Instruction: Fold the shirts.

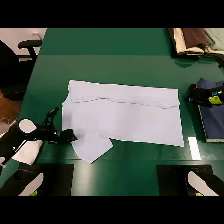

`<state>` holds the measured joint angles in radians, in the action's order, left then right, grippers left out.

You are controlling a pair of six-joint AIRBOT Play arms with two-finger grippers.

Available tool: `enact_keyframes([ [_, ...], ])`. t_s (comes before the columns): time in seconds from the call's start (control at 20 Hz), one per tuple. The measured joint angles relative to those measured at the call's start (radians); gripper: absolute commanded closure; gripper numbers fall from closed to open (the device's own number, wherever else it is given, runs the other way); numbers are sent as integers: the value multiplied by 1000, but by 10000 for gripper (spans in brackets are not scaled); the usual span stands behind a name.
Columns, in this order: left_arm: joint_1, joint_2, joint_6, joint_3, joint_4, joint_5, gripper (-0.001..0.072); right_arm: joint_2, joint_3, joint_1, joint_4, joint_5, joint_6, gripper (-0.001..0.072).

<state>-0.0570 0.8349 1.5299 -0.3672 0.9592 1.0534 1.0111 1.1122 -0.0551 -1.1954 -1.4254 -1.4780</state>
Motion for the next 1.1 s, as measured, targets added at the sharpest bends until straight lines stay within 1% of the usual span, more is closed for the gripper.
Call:
enact_keyframes([
  [0.15,-1,-1,-35,-3,-32,14,685,-2,-57,-51,-2,-29,13,325],
  [0.2,-1,-1,-44,-13,-40,23,685,-2,-90,-79,-4,-39,15,307],
  [0.25,-2,-1,-51,-26,-40,37,685,-2,-134,-118,-6,-47,22,176],
  [0.3,-2,-1,-55,-43,-33,53,685,-2,-185,-163,-8,-56,29,155],
  [0.45,-2,-1,-65,-98,-10,77,685,-2,-345,-305,-10,-60,46,166],
  [0.5,-2,-1,-68,-116,-6,82,685,-2,-400,-348,-10,-49,52,229],
  [0.55,-1,-1,-69,-131,-1,85,684,-2,-446,-378,-8,-36,59,275],
  [0.7,-2,-1,-77,-156,4,89,684,-2,-563,-432,8,11,75,276],
  [0.75,-2,-1,-77,-161,6,90,684,-2,-588,-441,20,26,79,286],
  [0.8,-2,-1,-79,-164,8,91,684,-2,-607,-447,31,40,82,323],
  [0.85,-2,-1,-81,-166,8,92,684,-3,-621,-452,46,45,85,445],
  [0.95,-2,-1,-86,-170,9,101,685,-2,-638,-457,56,61,95,540],
  [1.0,-2,-2,-87,-172,10,108,686,-2,-644,-459,63,66,103,661],
  [1.05,-2,-2,-88,-176,11,116,687,-2,-648,-460,63,75,110,695],
  [1.1,-2,-2,-89,-180,13,126,688,-2,-650,-461,67,75,120,695],
])
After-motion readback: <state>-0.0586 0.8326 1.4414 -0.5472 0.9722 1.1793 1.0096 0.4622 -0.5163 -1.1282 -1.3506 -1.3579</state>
